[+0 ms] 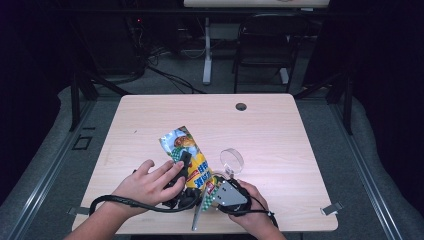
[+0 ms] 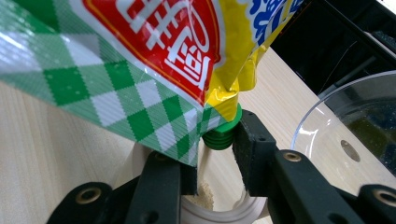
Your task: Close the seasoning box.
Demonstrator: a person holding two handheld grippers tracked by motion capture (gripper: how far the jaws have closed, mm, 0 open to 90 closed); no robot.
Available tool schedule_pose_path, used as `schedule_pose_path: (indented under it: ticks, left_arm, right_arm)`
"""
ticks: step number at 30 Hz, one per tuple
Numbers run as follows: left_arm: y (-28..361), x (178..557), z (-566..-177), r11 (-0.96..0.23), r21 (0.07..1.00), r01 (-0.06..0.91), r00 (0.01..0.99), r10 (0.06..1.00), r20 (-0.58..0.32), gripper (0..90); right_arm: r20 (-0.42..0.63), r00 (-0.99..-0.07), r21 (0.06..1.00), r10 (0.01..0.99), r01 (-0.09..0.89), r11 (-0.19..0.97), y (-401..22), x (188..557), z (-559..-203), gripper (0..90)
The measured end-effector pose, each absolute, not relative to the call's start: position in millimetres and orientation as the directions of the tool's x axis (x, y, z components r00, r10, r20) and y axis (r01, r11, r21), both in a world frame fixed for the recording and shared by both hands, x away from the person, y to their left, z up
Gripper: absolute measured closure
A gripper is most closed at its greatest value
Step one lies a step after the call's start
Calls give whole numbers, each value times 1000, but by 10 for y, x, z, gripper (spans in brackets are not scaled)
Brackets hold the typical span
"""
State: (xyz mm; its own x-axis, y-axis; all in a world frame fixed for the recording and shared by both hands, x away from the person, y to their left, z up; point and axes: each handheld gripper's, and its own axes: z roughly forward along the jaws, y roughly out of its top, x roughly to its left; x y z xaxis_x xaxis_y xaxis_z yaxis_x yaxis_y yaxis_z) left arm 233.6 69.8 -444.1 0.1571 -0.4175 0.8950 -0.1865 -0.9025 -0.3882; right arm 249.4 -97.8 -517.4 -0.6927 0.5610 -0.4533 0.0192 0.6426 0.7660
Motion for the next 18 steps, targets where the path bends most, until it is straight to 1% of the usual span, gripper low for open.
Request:
schedule_pose_path:
  ticks: [17, 18]
  left_arm:
    - [690, 2333, -4436, -899, -394, -189, 149, -423, 894, 735]
    - [694, 2332, -4439, -904, -389, -180, 163, -417, 894, 736]
  right_arm:
    - [-455, -693, 765, 560, 18, 644, -971, 2492, -5178, 718]
    - [-456, -692, 764, 559, 17, 645, -971, 2492, -5177, 718]
